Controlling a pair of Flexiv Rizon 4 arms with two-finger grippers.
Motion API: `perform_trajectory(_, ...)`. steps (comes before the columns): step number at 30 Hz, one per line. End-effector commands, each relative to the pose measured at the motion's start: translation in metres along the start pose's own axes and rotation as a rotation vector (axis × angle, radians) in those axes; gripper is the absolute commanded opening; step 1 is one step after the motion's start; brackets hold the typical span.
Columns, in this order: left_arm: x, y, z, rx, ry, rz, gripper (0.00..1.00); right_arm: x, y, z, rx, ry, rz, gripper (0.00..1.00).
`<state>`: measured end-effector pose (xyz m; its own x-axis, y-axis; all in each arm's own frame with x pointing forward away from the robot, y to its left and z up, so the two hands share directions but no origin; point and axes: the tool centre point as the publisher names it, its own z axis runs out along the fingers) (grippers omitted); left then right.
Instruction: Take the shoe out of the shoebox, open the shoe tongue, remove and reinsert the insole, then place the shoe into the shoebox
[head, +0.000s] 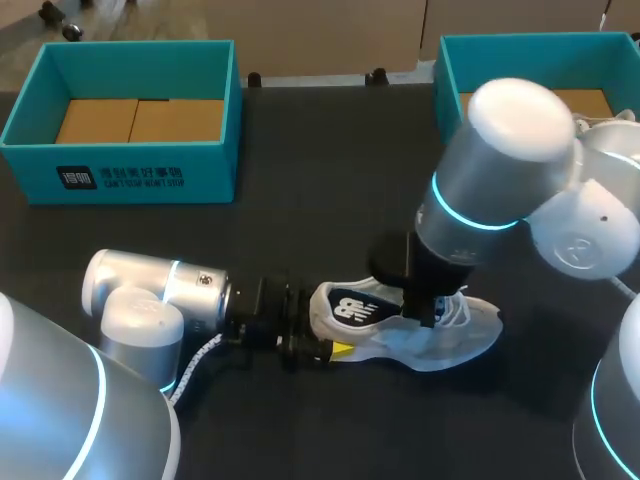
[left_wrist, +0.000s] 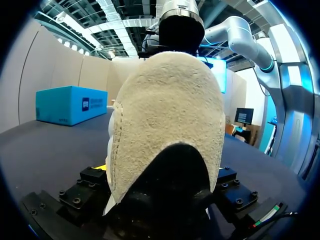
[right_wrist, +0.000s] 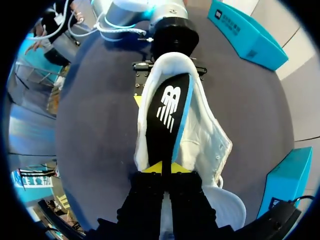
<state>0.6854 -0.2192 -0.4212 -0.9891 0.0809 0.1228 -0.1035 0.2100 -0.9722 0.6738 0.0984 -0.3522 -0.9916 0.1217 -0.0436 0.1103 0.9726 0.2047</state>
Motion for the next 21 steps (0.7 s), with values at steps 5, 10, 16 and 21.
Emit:
perform_trajectory(5,0.000,0.001,0.001,-0.002,-0.002,0.000,0.00,-0.008,-0.010,-0.005,-0.157,-0.010,-0.093,0.00)
perform_trajectory(10,0.000,0.001,0.001,-0.002,-0.002,0.000,0.00,-0.010,-0.008,-0.011,-0.190,-0.024,-0.143,0.00)
perform_trajectory(16,0.000,0.001,0.001,-0.002,-0.002,0.000,0.00,-0.011,-0.012,-0.014,-0.219,-0.022,-0.183,0.00)
perform_trajectory(21,0.000,0.001,0.001,-0.002,-0.002,0.000,0.00,-0.013,-0.014,-0.015,-0.250,-0.013,-0.238,0.00)
